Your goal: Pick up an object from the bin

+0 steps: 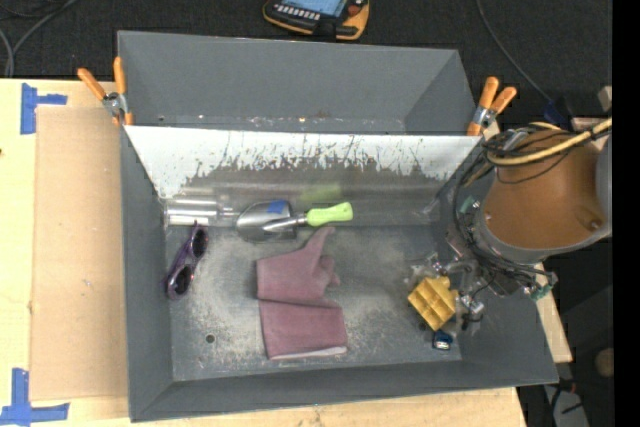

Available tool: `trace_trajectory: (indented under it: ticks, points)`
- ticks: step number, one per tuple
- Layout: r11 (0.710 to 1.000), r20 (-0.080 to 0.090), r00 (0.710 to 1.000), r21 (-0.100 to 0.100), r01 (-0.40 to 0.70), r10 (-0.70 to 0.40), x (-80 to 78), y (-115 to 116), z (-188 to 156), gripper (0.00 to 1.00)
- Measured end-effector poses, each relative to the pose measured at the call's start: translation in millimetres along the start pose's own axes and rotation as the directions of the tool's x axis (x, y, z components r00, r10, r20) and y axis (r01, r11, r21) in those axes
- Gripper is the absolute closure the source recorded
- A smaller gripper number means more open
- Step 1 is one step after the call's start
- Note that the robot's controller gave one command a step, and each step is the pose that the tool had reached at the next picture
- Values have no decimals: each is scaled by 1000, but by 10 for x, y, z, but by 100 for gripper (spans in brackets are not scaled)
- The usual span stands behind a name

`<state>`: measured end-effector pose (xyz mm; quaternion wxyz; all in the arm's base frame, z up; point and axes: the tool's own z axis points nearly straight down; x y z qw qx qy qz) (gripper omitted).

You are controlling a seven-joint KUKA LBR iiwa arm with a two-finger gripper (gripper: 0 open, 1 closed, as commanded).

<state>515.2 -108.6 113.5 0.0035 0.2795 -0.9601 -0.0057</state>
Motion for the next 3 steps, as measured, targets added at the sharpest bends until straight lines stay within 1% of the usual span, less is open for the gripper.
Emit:
trace_trajectory:
  ticks: [1, 2, 3]
  points:
    - [1000, 3, 1000, 2, -2, 2, -14, 0, -271, 100]
    - [1000, 4, 1000, 3, -3, 3, -15, 1, -370, 100]
    - [1000, 1, 1000, -2, -5, 5, -11, 16, -632, 100]
